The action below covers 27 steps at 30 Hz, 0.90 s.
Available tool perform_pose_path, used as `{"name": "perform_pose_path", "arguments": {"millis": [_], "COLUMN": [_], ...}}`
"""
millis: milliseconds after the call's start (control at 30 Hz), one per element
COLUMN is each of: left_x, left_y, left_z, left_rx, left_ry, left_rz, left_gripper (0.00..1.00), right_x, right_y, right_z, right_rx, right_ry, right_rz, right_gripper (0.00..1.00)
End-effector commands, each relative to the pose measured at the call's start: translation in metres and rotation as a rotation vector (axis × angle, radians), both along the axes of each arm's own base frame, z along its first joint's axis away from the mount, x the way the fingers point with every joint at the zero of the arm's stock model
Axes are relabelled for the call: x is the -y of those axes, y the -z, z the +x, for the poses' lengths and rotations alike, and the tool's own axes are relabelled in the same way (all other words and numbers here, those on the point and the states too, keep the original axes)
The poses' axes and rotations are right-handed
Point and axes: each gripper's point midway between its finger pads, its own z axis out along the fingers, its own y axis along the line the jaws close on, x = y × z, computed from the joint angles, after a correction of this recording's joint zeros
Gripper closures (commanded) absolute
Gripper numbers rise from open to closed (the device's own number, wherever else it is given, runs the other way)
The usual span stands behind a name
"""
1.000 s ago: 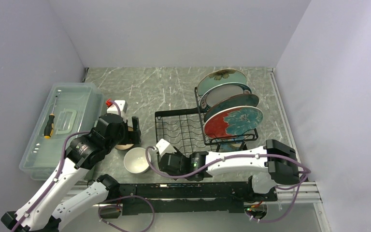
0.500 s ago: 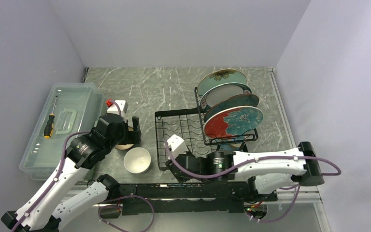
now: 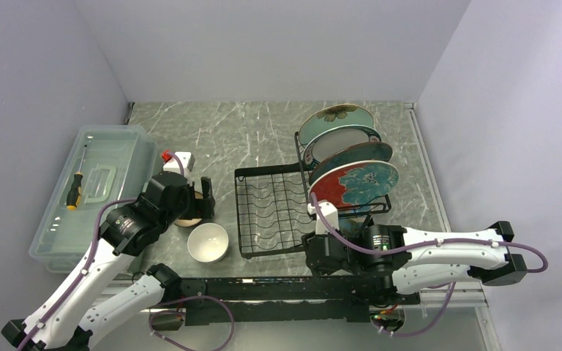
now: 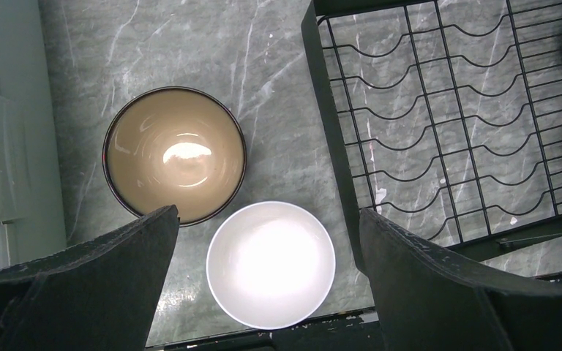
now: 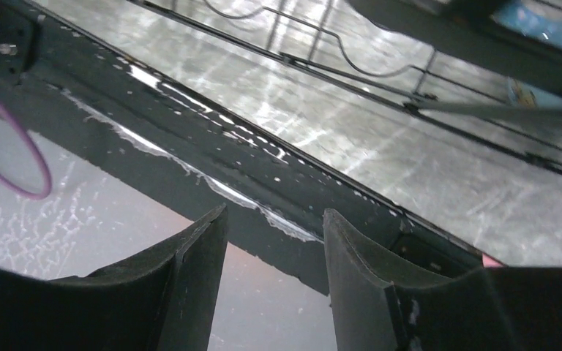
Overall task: Load the mixed dishes into the dish rack
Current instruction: Move the dish rack to the center of the board.
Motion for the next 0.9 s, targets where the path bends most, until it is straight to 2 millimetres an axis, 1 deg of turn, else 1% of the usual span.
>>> {"name": "perform_pose_path", "arguments": {"millis": [0,67,133,167,267,367,433,633,700,800,867], "left_x": [0.003,0.003,0.002,0.002,0.002,0.002,0.003,0.003,0.003,0.002,0.002], "left_y": [-0.012,-0.012,-0.013,-0.013,-0.014,-0.013,-0.013,-0.013,-0.013,-0.013,-0.012], "left_z": [0.003,0.003,0.003,0.003,0.002,0.002,0.002,0.003,0.003,0.003,0.003], "left_rx": [0.043,0.046,0.049,0.051,0.055,0.052,0.051,0.05,0.05,0.05,0.048], "left_ry": [0.009,0.008,0.007,0.006,0.008,0.011,0.015,0.012,0.011,0.009,0.007], "left_rz": [-0.027,-0.027,-0.029,-0.03,-0.032,-0.031,-0.032,-0.032,-0.031,-0.03,-0.028], "left_gripper": [0.01,0.01,0.01,0.01,0.01,0.01,0.01,0.01,0.01,0.01,0.01], "right_x": [0.037,0.054,0.077,0.084,0.093,0.096,0.095,0.091,0.088,0.079,0.077], "right_y": [0.008,0.012,0.017,0.02,0.027,0.022,0.018,0.019,0.02,0.022,0.021], "right_z": [0.005,0.009,0.013,0.014,0.017,0.023,0.026,0.041,0.049,0.067,0.077], "right_rx": [-0.015,-0.009,0.01,0.019,0.016,0.026,0.031,0.073,0.078,0.07,0.078], "right_ry": [0.171,0.252,0.354,0.38,0.452,0.502,0.521,0.53,0.528,0.529,0.53], "right_rz": [-0.089,-0.144,-0.216,-0.245,-0.205,-0.12,-0.072,-0.087,-0.084,-0.027,-0.009], "right_gripper": [0.47,0.48,0.48,0.48,0.47,0.5,0.51,0.5,0.5,0.5,0.5]}}
